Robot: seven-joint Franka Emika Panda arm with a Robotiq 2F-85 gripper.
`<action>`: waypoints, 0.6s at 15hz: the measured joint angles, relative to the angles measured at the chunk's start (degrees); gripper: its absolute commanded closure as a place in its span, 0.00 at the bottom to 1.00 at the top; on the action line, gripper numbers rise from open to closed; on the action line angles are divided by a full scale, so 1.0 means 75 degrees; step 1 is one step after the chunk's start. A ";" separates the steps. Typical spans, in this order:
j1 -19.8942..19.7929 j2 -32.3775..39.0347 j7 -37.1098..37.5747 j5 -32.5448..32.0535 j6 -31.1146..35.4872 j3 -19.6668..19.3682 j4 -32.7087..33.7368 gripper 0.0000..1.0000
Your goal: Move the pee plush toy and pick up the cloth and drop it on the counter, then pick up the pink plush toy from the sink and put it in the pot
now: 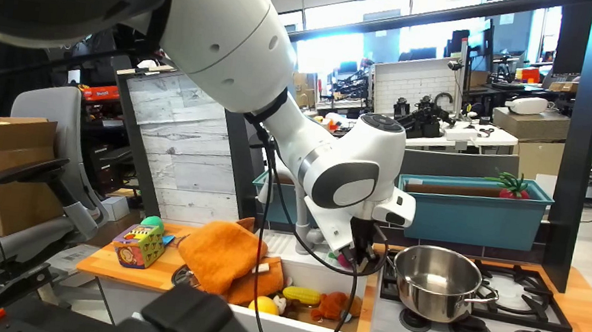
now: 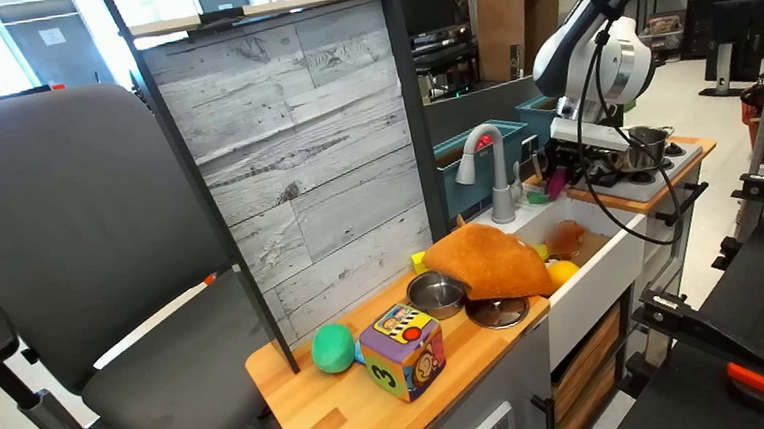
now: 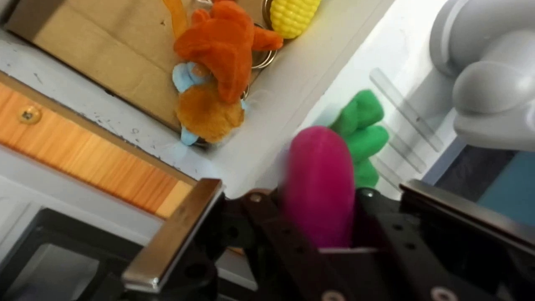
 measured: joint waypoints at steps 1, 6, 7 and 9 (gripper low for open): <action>-0.0013 -0.0017 -0.0063 0.0013 0.0210 0.0033 -0.0083 0.97; -0.0391 -0.0536 -0.0965 0.0299 0.1765 0.0533 -0.1422 0.97; -0.0558 -0.0695 -0.1271 0.0378 0.2129 0.0734 -0.1811 0.97; -0.0982 -0.1009 -0.1950 0.0566 0.2900 0.1235 -0.2607 0.97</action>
